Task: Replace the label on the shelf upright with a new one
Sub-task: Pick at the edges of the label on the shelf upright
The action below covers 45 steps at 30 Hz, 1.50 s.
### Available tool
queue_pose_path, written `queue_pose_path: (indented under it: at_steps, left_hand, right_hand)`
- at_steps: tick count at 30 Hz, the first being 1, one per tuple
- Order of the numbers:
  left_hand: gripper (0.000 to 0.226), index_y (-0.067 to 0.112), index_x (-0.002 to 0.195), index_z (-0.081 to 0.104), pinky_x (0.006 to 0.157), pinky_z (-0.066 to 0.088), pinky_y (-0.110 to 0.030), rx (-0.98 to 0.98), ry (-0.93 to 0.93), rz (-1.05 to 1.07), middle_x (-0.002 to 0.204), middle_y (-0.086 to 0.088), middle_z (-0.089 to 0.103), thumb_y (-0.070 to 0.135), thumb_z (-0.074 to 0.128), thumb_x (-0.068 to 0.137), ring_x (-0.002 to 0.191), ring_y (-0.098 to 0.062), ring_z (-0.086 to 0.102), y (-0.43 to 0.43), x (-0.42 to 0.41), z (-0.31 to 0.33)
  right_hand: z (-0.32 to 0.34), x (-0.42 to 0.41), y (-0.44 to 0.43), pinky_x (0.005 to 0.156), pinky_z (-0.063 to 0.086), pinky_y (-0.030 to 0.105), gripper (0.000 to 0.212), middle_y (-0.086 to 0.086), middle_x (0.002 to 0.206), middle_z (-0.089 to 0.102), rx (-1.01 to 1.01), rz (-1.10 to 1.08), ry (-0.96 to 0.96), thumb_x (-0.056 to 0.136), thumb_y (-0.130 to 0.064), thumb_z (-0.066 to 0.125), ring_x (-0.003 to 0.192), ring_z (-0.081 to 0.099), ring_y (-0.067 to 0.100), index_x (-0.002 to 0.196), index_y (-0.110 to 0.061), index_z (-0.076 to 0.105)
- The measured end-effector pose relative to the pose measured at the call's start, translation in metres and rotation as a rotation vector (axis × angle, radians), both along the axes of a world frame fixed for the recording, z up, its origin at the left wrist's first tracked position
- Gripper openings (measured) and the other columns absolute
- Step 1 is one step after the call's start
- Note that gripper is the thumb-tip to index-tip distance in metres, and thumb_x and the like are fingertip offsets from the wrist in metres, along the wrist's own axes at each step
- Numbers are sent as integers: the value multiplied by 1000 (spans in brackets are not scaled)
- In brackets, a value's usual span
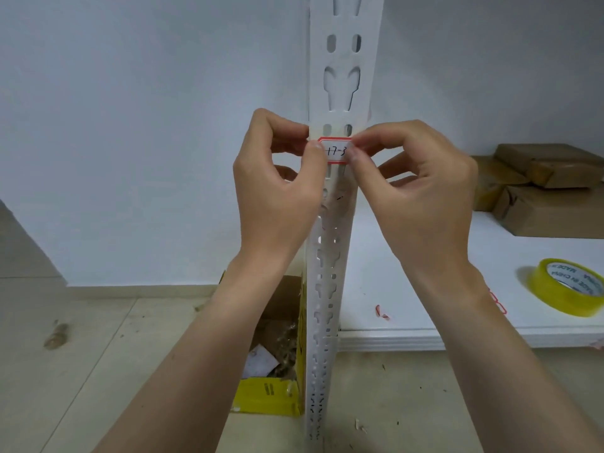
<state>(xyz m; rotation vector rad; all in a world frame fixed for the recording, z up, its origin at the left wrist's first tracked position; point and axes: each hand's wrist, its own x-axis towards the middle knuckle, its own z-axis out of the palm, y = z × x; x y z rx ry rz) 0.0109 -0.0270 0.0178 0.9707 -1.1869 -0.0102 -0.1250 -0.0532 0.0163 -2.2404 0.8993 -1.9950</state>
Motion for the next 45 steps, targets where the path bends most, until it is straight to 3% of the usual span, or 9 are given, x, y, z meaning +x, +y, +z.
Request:
queue_pose_path:
  at_steps: [3, 7, 15, 24, 28, 37, 45]
  left_hand:
    - [13, 19, 97, 53, 57, 53, -18, -1, -15, 4, 90, 14, 62, 17, 66, 93, 88, -1, 67, 0, 0, -1]
    - [14, 16, 98, 55, 59, 58, -25, 1, -24, 26, 91, 11, 65, 18, 68, 93, 88, -4, 68, 2, 0, -3]
    - [7, 22, 92, 63, 64, 59, -19, 49, -98, 122, 89, 16, 68, 21, 69, 95, 85, -2, 73, 12, 7, 7]
    - [6, 23, 95, 67, 70, 59, -17, 108, -35, 77, 91, 13, 71, 19, 72, 97, 84, -7, 74, 19, 6, 8]
    - [4, 22, 96, 69, 69, 61, -19, 150, -9, 57, 93, 13, 72, 21, 72, 97, 83, -6, 75, 21, 6, 10]
    - [5, 20, 100, 70, 66, 54, -9, 203, 12, 58, 95, 16, 71, 22, 72, 97, 80, -3, 73, 22, 4, 11]
    - [4, 21, 100, 70, 65, 53, -9, 204, 12, 59, 93, 16, 71, 24, 71, 97, 80, 0, 72, 24, 4, 12]
  right_hand:
    - [-1, -3, 2, 67, 51, 7, 12, -6, 100, 76, 18, -19, 5, 96, -24, 73, 80, 66, 2, 103, -15, 77]
    - [3, -5, 3, 65, 57, 20, 13, -8, 96, 77, -11, -48, 34, 96, -27, 72, 74, 69, 7, 101, -17, 79]
    - [5, 0, 6, 66, 54, 19, 15, -6, 94, 78, -1, -90, 21, 96, -31, 71, 69, 66, 8, 101, -19, 79]
    - [10, 4, 11, 68, 53, 19, 15, -10, 91, 76, 70, -130, 10, 94, -37, 71, 68, 64, 5, 99, -24, 78]
    - [12, 5, 13, 68, 55, 22, 15, -12, 92, 75, 104, -135, 16, 94, -38, 70, 69, 64, 4, 100, -26, 77]
    - [12, 5, 13, 67, 58, 27, 13, -14, 94, 73, 144, -131, 27, 93, -37, 71, 72, 66, 4, 98, -26, 75]
    - [11, 2, 16, 71, 59, 25, 17, -15, 95, 75, 107, -139, 14, 95, -39, 70, 71, 67, 2, 106, -27, 77]
